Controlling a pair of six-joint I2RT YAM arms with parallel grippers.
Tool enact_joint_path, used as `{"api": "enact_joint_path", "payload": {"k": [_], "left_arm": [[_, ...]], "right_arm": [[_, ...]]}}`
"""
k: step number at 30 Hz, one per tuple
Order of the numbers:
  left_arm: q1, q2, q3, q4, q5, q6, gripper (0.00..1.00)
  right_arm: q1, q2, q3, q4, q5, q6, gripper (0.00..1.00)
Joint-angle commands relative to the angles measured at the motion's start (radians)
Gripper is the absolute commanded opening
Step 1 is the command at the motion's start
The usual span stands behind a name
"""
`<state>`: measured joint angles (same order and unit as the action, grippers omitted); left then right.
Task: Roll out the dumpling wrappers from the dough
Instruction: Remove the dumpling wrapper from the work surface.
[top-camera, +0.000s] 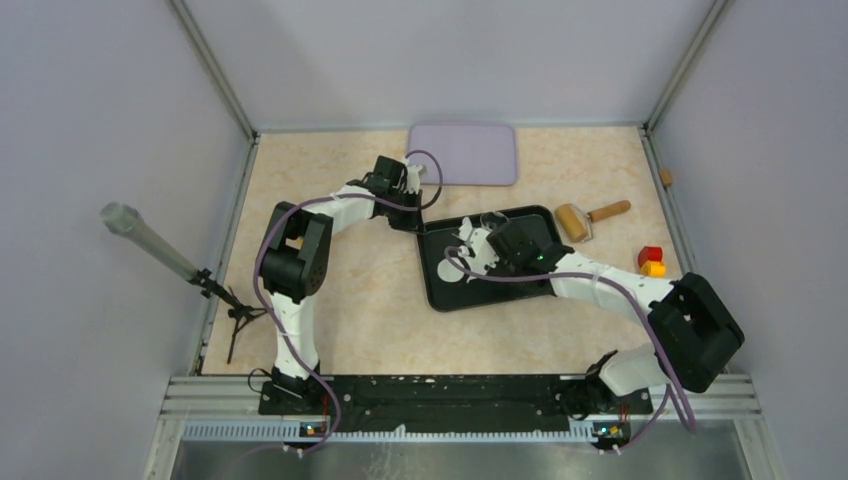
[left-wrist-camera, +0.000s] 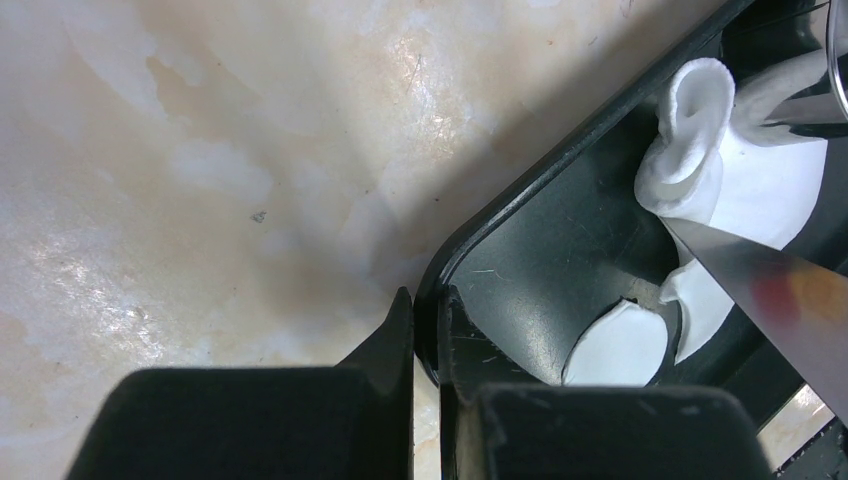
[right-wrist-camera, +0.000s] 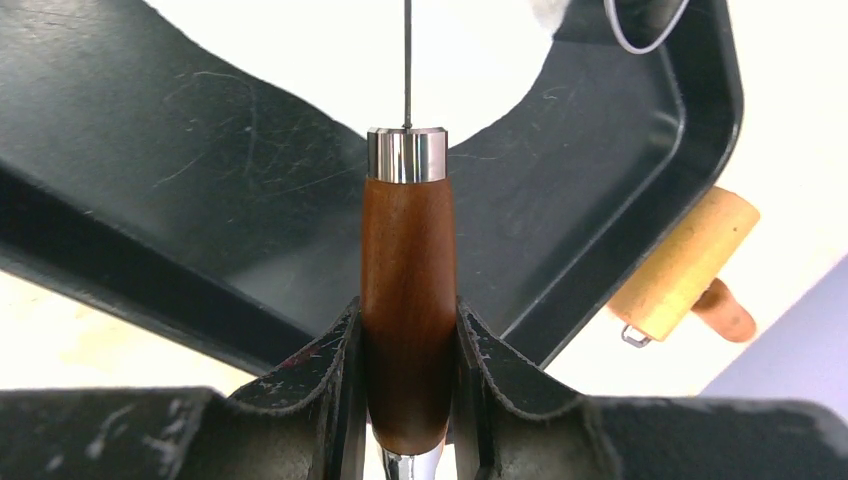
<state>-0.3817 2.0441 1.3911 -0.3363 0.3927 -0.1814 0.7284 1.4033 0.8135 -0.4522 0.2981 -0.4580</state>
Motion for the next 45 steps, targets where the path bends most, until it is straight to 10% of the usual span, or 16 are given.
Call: {"api": "enact_joint_path", "payload": {"k": [1, 16, 25, 45], "left_arm": [[-0.005, -0.014, -0.036, -0.067, -0.064, 0.026, 0.0], [-0.005, -0.031, -0.05, -0.058, -0.071, 0.025, 0.0], [-0.009, -0.034, -0.046, -0.056, -0.069, 0.026, 0.0], [-0.013, -0.028, -0.041, -0.058, -0.069, 0.026, 0.0]], "right_arm": [[-0.004, 0.0, -0.013, 0.1, 0.143, -0.017, 0.0], [-0.016, -0.147, 0.052, -0.069, 0.089, -0.065, 0.0], [-0.016, -0.192, 0.11, -0.211, -0.241, -0.008, 0.0], [-0.015, -0.113, -0.01, -0.122, -0.118, -0.009, 0.0]]}}
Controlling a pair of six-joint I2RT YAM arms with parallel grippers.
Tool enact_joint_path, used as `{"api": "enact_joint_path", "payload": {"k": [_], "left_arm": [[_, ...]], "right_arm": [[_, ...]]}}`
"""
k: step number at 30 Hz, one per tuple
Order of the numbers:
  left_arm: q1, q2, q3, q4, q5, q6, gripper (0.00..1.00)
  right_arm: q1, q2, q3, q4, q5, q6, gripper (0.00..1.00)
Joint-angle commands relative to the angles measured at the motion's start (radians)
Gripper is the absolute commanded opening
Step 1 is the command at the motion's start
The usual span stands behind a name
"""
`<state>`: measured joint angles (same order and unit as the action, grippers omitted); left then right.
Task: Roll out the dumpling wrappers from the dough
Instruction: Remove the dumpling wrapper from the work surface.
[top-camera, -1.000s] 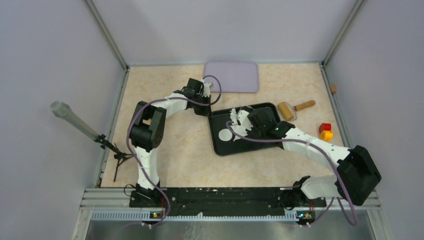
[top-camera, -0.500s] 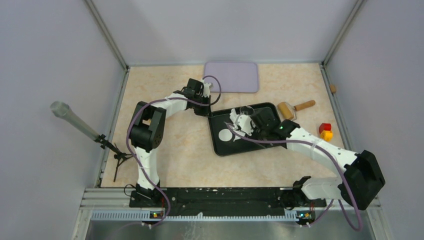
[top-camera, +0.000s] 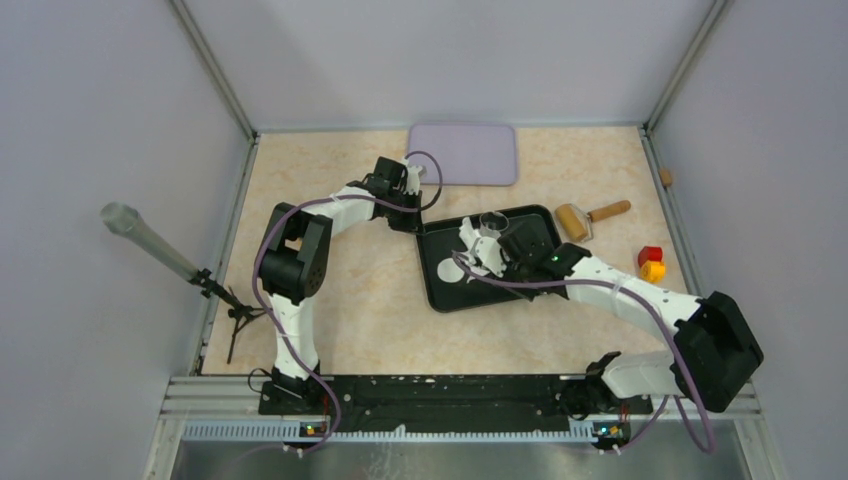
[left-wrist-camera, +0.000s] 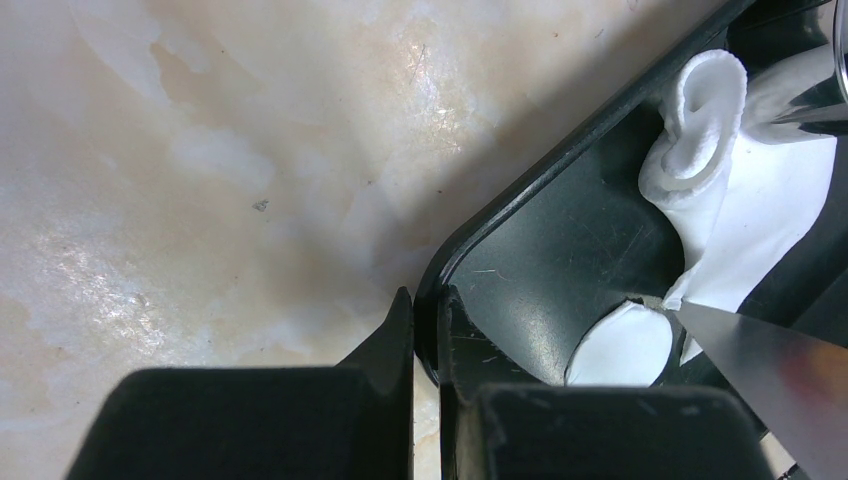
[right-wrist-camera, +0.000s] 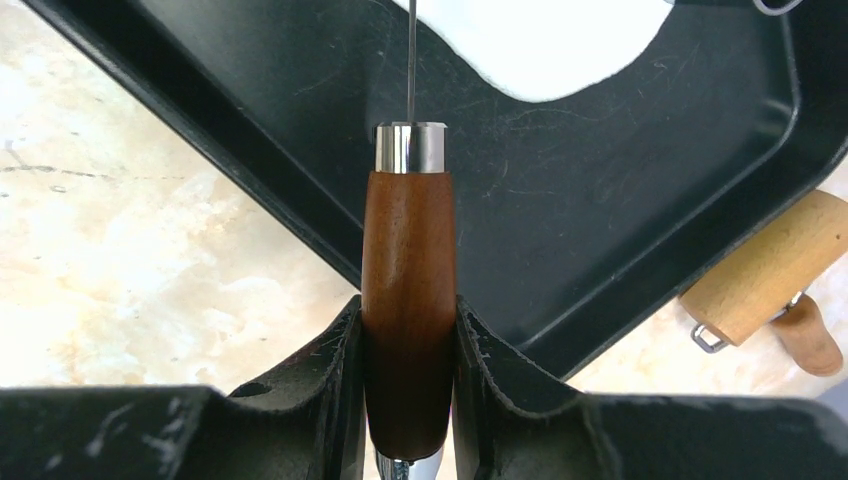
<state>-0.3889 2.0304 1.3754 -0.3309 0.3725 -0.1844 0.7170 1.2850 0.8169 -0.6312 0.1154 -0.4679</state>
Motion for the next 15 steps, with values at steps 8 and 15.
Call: {"api": "enact_joint_path", "payload": {"k": [8, 15], "left_arm": [[-0.005, -0.016, -0.028, -0.065, -0.053, 0.029, 0.0], [-0.005, -0.015, -0.023, -0.068, -0.053, 0.026, 0.0]], "right_arm": [[-0.004, 0.008, -0.052, 0.05, 0.287, -0.038, 0.0], [-0.004, 0.029, -0.067, 0.042, 0.395, -0.041, 0.0]]}}
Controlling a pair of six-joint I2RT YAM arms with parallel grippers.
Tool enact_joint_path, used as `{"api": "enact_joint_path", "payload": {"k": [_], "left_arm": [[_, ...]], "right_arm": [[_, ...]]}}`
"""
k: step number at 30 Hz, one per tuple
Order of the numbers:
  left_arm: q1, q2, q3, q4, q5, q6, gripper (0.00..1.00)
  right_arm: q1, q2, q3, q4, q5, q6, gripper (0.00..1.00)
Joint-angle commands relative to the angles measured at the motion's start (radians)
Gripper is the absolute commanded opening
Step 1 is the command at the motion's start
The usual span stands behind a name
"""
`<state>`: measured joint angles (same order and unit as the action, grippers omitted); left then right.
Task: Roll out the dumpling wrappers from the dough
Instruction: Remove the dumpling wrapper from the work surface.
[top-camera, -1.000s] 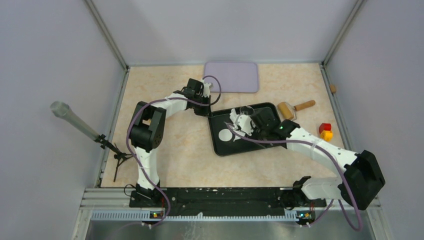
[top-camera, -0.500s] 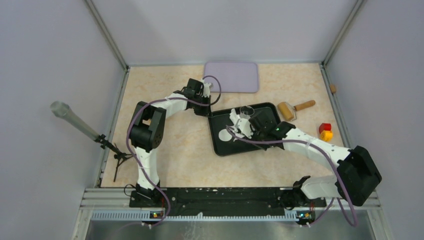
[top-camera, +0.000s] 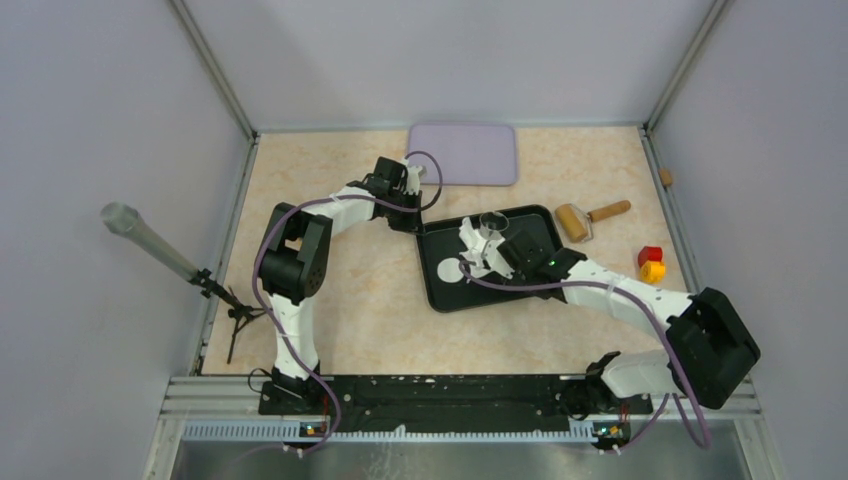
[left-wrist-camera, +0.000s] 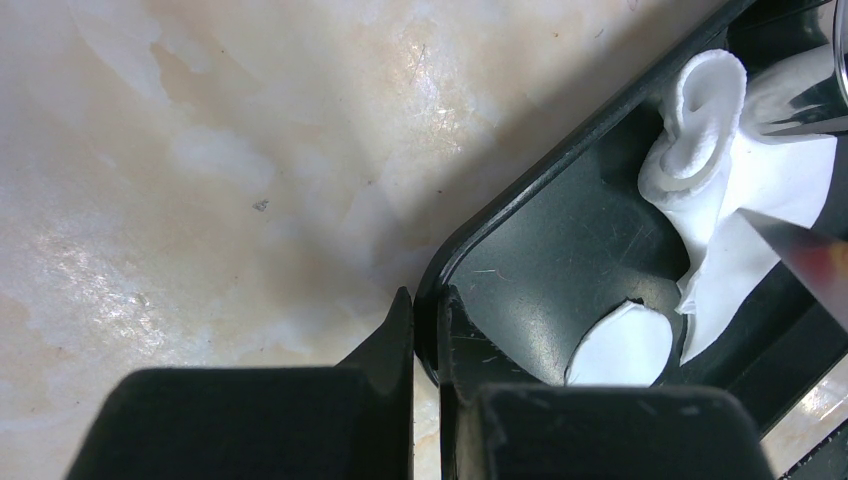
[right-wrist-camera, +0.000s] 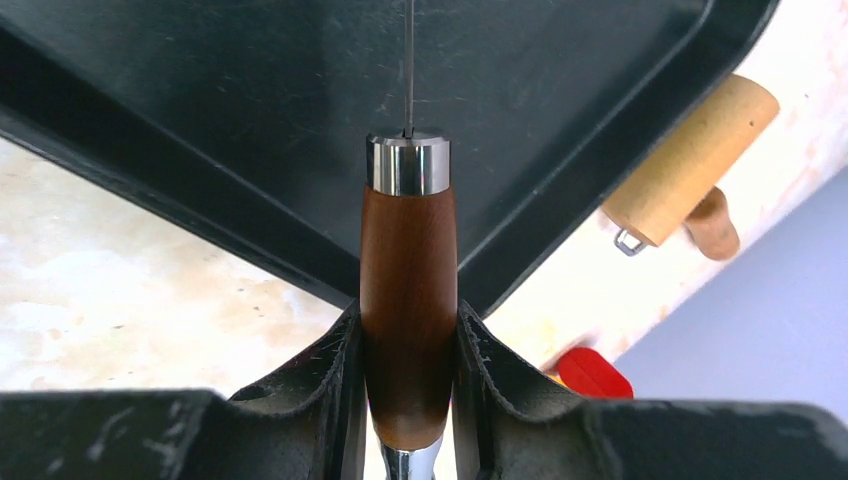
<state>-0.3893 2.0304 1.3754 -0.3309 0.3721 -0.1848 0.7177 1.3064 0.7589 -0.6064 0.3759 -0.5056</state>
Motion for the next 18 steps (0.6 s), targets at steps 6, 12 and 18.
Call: {"api": "enact_joint_path", "payload": {"k": [6, 12, 18], "left_arm": [[-0.005, -0.025, -0.033, -0.064, -0.057, 0.028, 0.0], [-0.005, -0.03, -0.035, -0.059, -0.048, 0.03, 0.0], [-0.005, -0.025, -0.024, -0.063, -0.046, 0.031, 0.0]], "right_arm": [[-0.006, -0.015, 0.03, -0.001, 0.102, -0.013, 0.0], [-0.007, -0.219, 0.117, -0.118, -0.204, -0.049, 0.0], [-0.006, -0.338, -0.004, -0.098, -0.291, -0.217, 0.0]]}}
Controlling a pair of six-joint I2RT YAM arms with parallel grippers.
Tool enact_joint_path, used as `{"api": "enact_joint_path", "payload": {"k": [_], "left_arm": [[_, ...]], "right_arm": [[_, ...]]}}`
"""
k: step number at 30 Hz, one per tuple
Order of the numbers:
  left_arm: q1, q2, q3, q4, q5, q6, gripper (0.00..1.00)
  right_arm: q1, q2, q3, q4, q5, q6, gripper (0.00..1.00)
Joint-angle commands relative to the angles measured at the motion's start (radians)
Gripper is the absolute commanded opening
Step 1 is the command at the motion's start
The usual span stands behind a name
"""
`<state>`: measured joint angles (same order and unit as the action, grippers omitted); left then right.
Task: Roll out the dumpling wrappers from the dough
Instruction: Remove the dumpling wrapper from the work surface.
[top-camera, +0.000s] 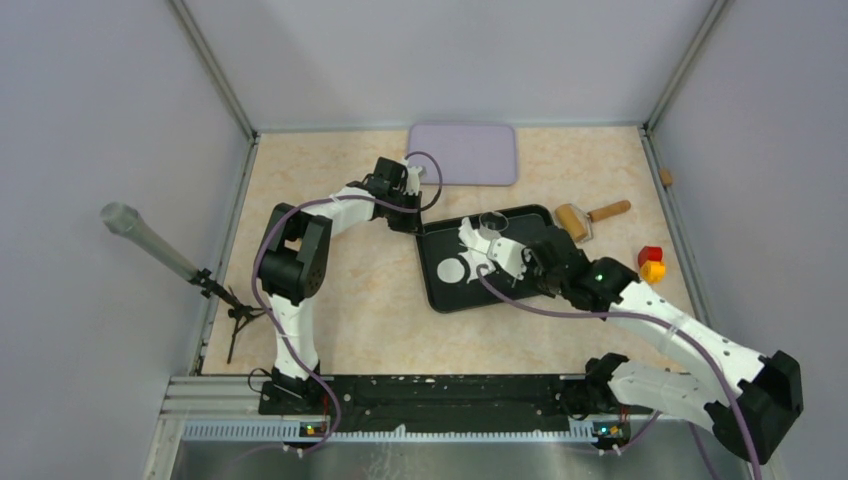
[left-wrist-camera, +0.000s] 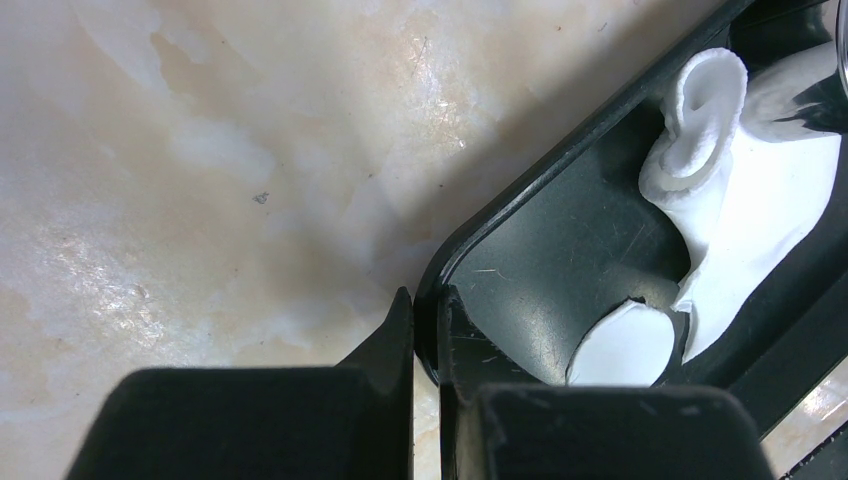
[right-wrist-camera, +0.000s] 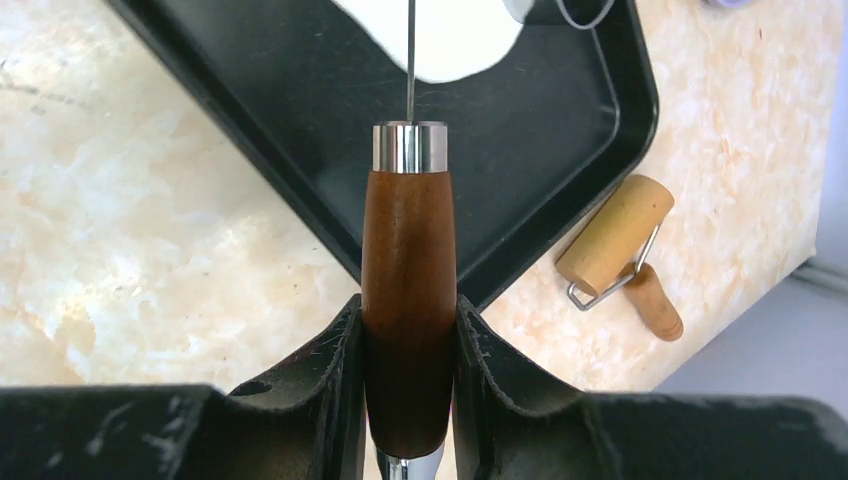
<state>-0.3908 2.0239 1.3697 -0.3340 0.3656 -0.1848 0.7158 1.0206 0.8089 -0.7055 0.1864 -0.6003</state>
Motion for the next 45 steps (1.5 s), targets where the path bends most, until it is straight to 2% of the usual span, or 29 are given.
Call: {"api": "enact_joint_path", "payload": {"k": [1, 6, 11, 17, 34, 45], "left_arm": [[-0.003, -0.019, -0.017, -0.061, -0.039, 0.031, 0.0], [-0.003, -0.015, -0.012, -0.063, -0.041, 0.031, 0.0], [-0.003, -0.018, -0.016, -0.059, -0.042, 0.031, 0.0], [-0.003, -0.022, -0.017, -0.056, -0.043, 0.031, 0.0], [-0.003, -0.029, -0.024, -0.054, -0.047, 0.033, 0.0], [-0.003, -0.035, -0.028, -0.053, -0.047, 0.032, 0.0]], "right_arm": [[-0.002, -0.056, -0.076, 0.006, -0.103, -0.149, 0.0], [0.061, -0.097, -0.182, 0.099, -0.02, -0.263, 0.0], [0.158, -0.107, -0.236, 0.154, 0.079, -0.285, 0.0], [0.233, -0.025, -0.34, 0.317, 0.303, -0.331, 0.0], [0.246, 0.052, -0.378, 0.439, 0.505, -0.398, 0.0], [0.245, 0.157, -0.461, 0.742, 0.651, -0.439, 0.0]]}}
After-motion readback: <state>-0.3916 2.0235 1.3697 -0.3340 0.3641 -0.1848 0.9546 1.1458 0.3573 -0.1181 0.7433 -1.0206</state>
